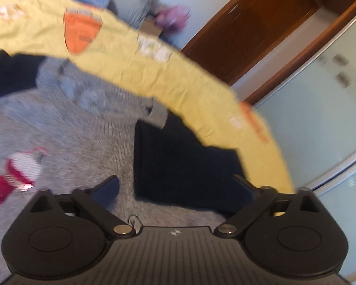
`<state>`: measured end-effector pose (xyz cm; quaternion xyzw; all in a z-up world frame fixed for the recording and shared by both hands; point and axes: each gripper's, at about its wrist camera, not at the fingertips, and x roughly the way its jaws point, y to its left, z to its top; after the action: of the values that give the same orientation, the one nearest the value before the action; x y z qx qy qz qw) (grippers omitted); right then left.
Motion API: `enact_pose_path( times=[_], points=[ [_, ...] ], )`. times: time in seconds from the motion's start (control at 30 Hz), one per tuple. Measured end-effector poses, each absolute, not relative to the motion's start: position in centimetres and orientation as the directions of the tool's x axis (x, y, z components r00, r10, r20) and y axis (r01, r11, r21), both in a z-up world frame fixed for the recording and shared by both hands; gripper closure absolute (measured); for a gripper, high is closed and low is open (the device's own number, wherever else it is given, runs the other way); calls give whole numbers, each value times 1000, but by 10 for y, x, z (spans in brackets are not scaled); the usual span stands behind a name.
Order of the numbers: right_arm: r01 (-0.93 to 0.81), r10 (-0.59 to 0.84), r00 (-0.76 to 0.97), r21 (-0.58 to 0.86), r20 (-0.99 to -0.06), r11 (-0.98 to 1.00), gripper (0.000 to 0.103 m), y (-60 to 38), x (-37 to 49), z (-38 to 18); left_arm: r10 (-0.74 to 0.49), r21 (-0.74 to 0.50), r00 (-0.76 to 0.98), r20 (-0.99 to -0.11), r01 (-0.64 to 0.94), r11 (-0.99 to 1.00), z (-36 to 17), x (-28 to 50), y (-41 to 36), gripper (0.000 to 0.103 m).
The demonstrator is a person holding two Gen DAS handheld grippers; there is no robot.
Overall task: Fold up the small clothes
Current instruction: 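Lay the navy sleeve across the sweater body with the right tool while the left tool grasps the other sleeve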
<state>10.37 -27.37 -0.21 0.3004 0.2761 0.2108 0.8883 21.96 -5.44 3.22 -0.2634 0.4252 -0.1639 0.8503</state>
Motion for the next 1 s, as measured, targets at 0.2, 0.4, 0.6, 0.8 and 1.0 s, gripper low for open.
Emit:
enact_pose_path(
  times=[0.2,0.4,0.6,0.8,1.0],
  points=[
    [-207,535,762,646,-365,735,0,-273,104,-2,-444,-514,568,-693,43,857,12,229,-77,66],
    [-206,533,763,644,-365,736,0,-273,103,-2,-359,-406,592,-722,58,912,20,233,-77,93],
    [-207,533,763,644,-364,736,0,-272,102,-2,-241,-245,717,-655,100,964,52,213,-60,93],
    [-207,533,764,643,-365,737,0,-273,103,-2,-85,-183,765,-639,-43,982,48,194,9,93],
    [-208,533,763,642,-365,738,0,-274,104,-3,-31,-195,728,-685,-142,971,14,176,61,94]
  ],
)
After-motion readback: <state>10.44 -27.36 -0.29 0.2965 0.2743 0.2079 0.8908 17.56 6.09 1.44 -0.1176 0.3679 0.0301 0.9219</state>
